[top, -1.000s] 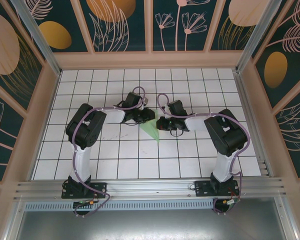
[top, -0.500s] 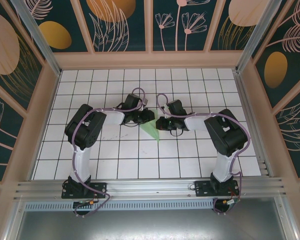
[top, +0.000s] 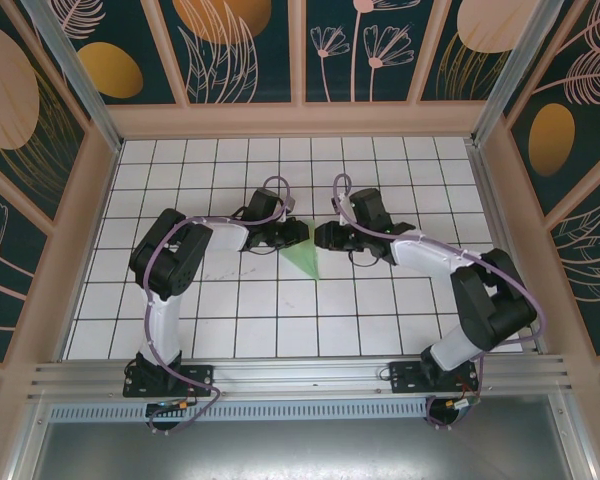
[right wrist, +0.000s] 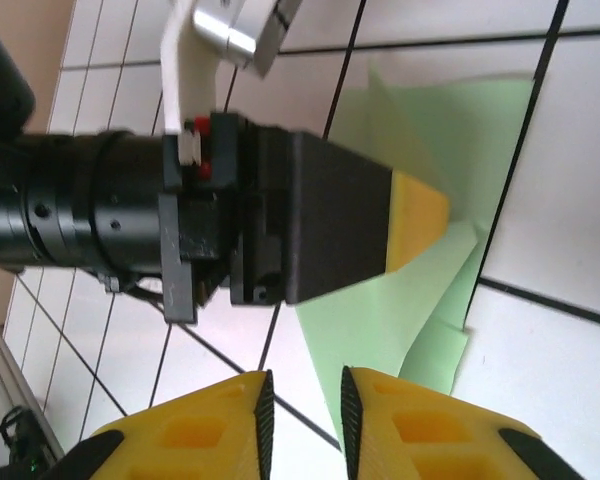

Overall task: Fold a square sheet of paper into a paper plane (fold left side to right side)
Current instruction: Fourth fold the wing at the center of the table.

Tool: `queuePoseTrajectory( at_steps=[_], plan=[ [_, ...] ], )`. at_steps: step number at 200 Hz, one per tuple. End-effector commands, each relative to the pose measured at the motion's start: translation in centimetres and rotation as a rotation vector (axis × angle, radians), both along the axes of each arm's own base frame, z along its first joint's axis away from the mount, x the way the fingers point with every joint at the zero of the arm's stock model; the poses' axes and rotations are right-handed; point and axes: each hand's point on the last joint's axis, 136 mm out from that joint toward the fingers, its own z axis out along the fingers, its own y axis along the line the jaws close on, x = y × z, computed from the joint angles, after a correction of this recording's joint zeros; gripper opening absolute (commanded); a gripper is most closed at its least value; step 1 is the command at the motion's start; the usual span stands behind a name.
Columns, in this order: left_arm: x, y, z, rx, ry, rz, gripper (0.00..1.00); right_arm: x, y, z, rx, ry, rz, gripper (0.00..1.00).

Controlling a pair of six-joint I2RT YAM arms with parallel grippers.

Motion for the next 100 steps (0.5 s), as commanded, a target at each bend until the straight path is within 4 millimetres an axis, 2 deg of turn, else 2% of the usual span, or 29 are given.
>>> queuePoseTrajectory(
  at_steps=[1,40,74,100],
  plan=[
    [-2.7,2.8,-5.1,0.16,0.126,0.028,0.24,-1.3,0.0,-2.1,-0.002,0.093,0.003,0.37],
    [-2.7,2.8,-5.0,0.159,0.126,0.03,0.24,-2.5,1.4,-3.8,-0.048,0.124,0.056,0.37],
    [-2.6,2.7,-4.9,0.16,0.124,0.029,0.24,-3.7,2.0,-3.0,0.005,0.112,0.098,0.2],
    [-2.6,2.8,-4.9,0.161,0.122,0.029,0.24,-4.6,3.4,-3.2,0.052,0.143,0.16,0.18]
  ],
)
